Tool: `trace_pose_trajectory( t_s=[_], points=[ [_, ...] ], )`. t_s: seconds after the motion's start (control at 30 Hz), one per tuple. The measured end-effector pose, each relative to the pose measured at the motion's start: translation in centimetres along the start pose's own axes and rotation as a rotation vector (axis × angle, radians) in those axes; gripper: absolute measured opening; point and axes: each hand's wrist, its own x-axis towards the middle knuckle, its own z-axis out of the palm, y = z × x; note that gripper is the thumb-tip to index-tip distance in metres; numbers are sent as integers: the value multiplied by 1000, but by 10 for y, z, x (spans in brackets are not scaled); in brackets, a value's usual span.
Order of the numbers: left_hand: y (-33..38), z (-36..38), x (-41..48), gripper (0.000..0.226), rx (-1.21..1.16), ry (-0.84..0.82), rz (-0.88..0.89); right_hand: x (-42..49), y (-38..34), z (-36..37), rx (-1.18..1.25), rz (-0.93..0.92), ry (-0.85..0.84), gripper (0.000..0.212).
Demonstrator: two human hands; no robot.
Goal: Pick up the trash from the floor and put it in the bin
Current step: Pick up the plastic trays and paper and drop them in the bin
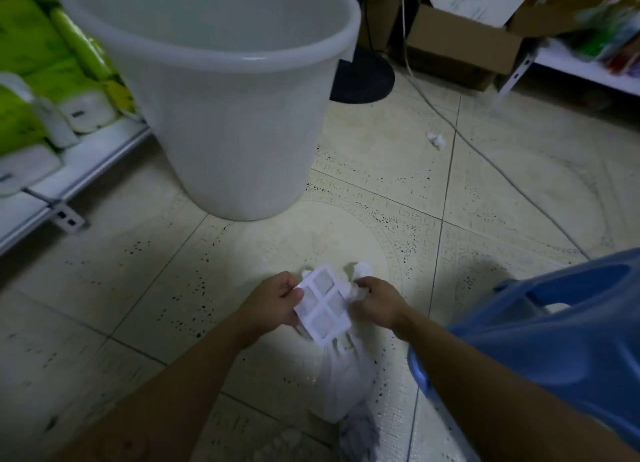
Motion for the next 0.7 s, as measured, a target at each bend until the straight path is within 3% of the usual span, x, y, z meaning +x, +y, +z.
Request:
trace_pose_trajectory(
  t_s=[0.07, 0.13, 0.27, 0.43, 0.53, 0.6, 0.7],
  points=[
    [2, -8, -2, 18, -101, -19, -9, 0, -7, -1, 331, 65, -60, 20],
    [3, -16, -2, 19, -162, -28, -16, 0, -13, -2, 592, 93, -105, 16],
    [7, -25, -1, 18, -146, -22, -10, 3, -25, -5, 729, 34, -89, 21],
    [8, -43, 0, 17, -131, 161, -38, 14, -21, -13, 465, 67, 256, 26],
    [18, -70, -5, 18, 97, 214, 15, 16, -9, -21, 248, 66, 256, 22],
    [39, -85, -7, 18, 207, 200, 80, 15, -7, -22, 18, 55, 214, 35],
    [87, -97, -9, 16, 338, 199, 190, 11, -21, -31, -155, -13, 362, 43]
  ],
)
